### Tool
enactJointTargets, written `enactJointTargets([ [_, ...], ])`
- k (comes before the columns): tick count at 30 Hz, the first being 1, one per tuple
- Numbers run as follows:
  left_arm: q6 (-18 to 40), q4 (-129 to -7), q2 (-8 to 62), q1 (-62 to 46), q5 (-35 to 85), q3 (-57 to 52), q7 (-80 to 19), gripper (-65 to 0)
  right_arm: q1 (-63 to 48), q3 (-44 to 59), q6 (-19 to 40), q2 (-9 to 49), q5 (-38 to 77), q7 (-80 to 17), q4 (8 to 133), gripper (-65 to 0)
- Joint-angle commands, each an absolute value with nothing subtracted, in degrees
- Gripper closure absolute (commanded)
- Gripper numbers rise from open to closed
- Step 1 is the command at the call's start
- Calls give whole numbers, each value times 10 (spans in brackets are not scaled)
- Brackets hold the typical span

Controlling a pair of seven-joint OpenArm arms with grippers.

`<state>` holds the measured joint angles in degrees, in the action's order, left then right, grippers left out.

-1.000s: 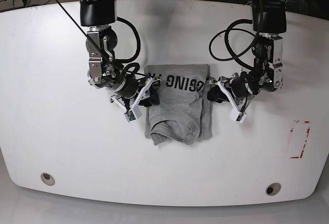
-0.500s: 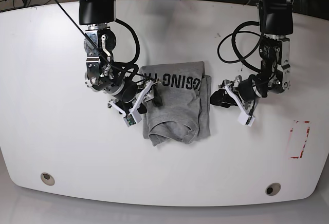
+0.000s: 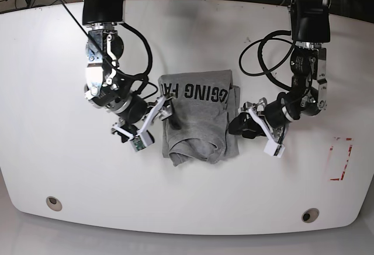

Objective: Fold the T-shirt properly
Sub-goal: 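Release with the right gripper and grasp the bundle center with the left gripper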

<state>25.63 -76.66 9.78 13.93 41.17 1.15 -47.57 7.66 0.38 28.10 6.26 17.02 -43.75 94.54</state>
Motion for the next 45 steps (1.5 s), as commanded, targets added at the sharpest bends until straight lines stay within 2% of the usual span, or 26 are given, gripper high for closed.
enactJointTargets([
  [1, 230, -793, 84, 167, 412, 38, -467, -293, 86, 34, 277, 80, 174, -426, 963, -474],
  [7, 124, -808, 46, 196, 328, 120, -431, -294, 74, 126, 281, 98, 174, -426, 975, -474],
  [14, 44, -808, -9, 195, 230, 210, -344, -294, 52, 182, 291, 124, 175, -426, 987, -474],
  [17, -8, -805, -28, 191, 170, 250, -312, -294, 42, 192, 301, 130, 175, -426, 994, -474],
  [20, -91, -797, -44, 171, 86, 299, -274, -297, 30, 202, 303, 131, 175, -426, 996, -474],
  [23, -167, -775, -57, 153, 8, 337, -231, -343, 24, 209, 303, 131, 175, -426, 996, -474],
  [28, -228, -734, -63, 124, -37, 342, -177, -424, 14, 214, 303, 129, 175, -426, 995, -474],
  [37, -239, -576, -61, 136, -37, 344, -136, -432, 9, 213, 303, 125, 175, -426, 993, -474],
  [40, -220, -524, -59, 143, -36, 342, -125, -432, 9, 211, 303, 125, 175, -426, 994, -474],
  [45, -187, -511, -27, 144, -36, 326, -124, -432, 9, 211, 303, 125, 175, -426, 996, -474],
])
